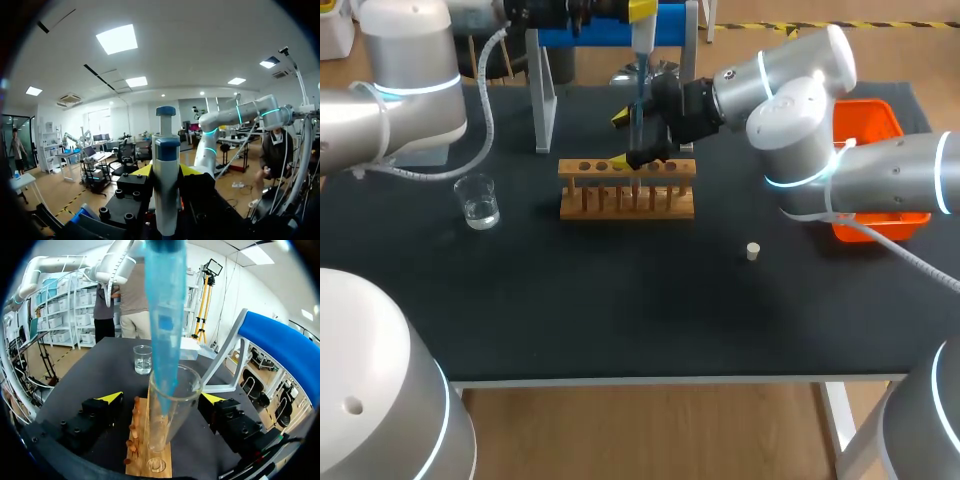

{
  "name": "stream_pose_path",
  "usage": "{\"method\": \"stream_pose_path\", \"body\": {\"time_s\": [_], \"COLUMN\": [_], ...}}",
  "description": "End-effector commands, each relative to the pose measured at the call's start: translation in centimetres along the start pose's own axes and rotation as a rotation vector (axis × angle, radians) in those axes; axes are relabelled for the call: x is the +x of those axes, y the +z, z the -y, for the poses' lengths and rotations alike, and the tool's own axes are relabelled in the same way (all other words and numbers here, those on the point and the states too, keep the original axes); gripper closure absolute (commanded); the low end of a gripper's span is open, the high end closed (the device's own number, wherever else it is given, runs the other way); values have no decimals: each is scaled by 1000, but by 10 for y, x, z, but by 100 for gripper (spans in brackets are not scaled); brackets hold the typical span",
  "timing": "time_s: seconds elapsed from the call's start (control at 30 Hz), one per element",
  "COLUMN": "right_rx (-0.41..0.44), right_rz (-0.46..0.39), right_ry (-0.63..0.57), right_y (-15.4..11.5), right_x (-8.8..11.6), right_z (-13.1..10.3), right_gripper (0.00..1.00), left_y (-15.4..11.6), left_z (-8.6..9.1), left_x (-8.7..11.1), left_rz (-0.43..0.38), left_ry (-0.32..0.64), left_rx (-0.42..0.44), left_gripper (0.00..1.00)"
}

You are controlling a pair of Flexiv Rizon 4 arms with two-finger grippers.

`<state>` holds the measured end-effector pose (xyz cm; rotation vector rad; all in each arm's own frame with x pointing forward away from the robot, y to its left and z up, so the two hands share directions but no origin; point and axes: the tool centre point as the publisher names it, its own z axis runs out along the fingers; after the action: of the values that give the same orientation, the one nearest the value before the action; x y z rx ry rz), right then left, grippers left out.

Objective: Invert the test tube, pick up the pipette, mount the tip to pipette, aspirate from beaker and dispense into the tube, eject the tip, return the pipette, and cap with the stopper.

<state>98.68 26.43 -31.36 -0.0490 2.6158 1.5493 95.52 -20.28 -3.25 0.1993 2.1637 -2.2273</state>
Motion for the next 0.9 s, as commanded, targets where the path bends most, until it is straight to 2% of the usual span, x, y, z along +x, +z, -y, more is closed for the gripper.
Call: {"method": "stream_pose_path", "body": {"time_s": [0.03, 0.9], "right_rx": [2, 2], "right_rz": [-4, -4], "right_ry": [0, 0], "right_y": [0, 0], "right_x": [-2, -2], "right_z": [0, 0], "right_gripper": [0, 0], "left_y": [2, 9], "left_z": [4, 24], "left_x": [2, 4], "left_rz": [5, 14], "left_ry": [-4, -3], "left_rx": [-6, -36], "left_gripper": [100, 100]}}
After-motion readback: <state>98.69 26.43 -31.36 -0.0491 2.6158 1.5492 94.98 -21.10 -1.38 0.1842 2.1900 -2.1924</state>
